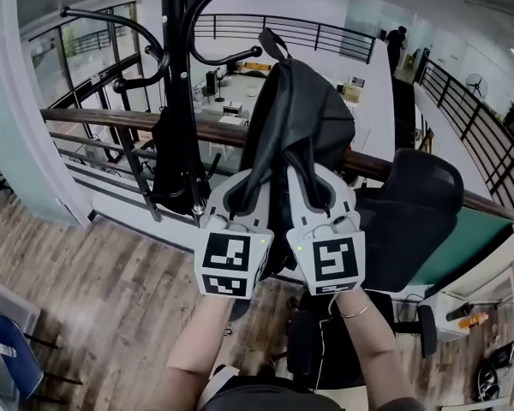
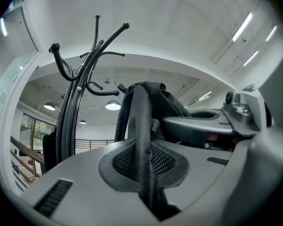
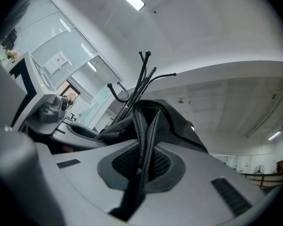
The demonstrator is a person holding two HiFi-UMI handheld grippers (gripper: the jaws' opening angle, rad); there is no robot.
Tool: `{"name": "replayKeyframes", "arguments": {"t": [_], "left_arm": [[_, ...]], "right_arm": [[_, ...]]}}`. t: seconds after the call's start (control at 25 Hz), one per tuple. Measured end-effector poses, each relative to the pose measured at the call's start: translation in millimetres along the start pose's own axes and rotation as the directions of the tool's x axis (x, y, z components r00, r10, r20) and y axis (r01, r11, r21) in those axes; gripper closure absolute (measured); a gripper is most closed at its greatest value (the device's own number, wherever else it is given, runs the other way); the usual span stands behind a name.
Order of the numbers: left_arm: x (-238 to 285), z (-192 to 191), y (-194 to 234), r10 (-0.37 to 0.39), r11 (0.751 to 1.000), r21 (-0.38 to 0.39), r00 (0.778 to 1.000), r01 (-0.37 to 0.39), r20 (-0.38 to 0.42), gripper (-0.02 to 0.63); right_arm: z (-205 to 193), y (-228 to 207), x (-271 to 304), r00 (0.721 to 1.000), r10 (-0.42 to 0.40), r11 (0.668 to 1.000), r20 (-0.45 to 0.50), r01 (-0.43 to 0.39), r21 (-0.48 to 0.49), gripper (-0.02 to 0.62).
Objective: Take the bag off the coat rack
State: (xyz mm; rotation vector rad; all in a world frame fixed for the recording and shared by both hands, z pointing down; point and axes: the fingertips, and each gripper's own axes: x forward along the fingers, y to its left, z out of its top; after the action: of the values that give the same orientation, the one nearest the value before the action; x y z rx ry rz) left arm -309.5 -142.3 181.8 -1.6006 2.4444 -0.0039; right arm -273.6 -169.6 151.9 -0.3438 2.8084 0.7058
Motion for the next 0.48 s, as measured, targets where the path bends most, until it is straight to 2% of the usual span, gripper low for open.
{"name": "replayKeyframes", "arguments": {"t": [0.36, 0.48], "left_arm": [[1, 12, -29, -0.086, 0.996, -0.026, 0.996, 0.086, 0.027, 0.555], [-1, 12, -47, -0.136, 0.989, -0.045, 0.99, 0.138, 0.034, 0.555]], "right_arm": [[8, -21, -28, 0.999, -0.05, 0.999, -0.014, 0.051, 0.018, 0.58], [7, -28, -46, 0.996, -0.082, 0.996, -0.027, 0.083, 0.018, 0.58]]}}
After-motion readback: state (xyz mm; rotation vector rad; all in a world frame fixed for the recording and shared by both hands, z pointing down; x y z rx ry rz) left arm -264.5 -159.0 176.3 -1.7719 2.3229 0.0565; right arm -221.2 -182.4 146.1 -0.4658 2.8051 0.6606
